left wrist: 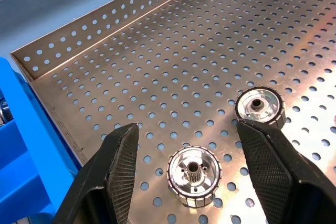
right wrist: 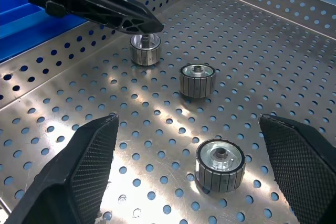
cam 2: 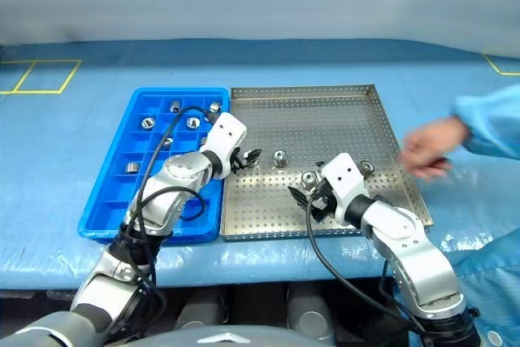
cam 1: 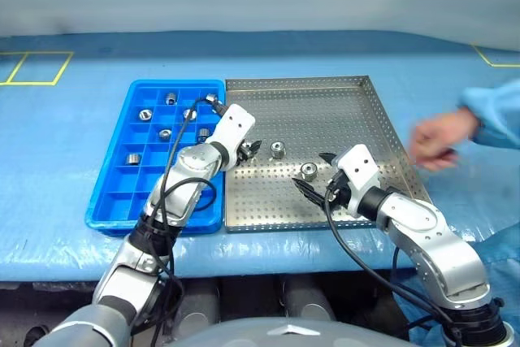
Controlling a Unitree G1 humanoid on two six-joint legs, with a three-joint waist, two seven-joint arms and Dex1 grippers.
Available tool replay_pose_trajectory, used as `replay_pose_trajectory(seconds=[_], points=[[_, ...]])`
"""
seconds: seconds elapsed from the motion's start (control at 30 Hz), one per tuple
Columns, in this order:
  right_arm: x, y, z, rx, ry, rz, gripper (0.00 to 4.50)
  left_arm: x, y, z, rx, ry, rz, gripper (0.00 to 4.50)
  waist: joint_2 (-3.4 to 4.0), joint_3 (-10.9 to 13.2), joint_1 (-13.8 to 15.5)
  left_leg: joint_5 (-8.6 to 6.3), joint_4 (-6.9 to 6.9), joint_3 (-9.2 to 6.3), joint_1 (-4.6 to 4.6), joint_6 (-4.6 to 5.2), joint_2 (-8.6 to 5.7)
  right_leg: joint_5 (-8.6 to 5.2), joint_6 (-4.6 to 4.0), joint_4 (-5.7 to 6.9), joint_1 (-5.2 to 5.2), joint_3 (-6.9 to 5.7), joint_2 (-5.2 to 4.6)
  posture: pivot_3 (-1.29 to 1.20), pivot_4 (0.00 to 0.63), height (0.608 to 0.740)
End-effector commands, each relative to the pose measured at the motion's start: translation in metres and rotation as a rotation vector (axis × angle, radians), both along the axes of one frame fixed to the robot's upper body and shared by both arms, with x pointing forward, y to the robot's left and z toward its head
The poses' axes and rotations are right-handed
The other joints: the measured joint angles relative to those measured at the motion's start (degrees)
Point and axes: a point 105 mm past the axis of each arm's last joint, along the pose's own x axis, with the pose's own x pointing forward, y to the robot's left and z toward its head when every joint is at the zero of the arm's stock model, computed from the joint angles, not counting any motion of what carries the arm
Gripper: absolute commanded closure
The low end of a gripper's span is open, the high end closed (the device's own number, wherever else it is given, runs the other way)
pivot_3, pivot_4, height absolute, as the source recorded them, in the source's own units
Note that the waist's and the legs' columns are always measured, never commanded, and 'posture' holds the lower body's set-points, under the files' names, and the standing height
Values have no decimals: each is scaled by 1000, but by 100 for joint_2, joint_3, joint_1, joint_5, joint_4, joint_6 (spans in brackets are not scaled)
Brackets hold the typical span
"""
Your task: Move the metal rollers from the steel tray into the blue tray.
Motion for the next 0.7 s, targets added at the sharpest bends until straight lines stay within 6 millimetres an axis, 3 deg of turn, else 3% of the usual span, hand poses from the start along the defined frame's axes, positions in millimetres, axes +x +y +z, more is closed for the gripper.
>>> replay_pose_trajectory(seconds=[0.03,0.33,0.7], points=[[-1,5,15,7,-68,18,0,-2,-7,5,71,10,-24,1284,0,0,-18,0,0,0,0,0,0,0,0,0,0,0,0,-105,150,740],[0,6,14,10,-68,18,0,-1,0,-7,83,95,41,1284,0,0,-45,0,-2,0,0,0,0,0,0,0,-2,1,0,-98,150,740],[0,8,12,10,-64,20,0,-1,-1,-5,66,89,52,1284,0,0,-43,0,-2,0,0,0,0,0,0,0,-3,1,-1,-94,150,740]])
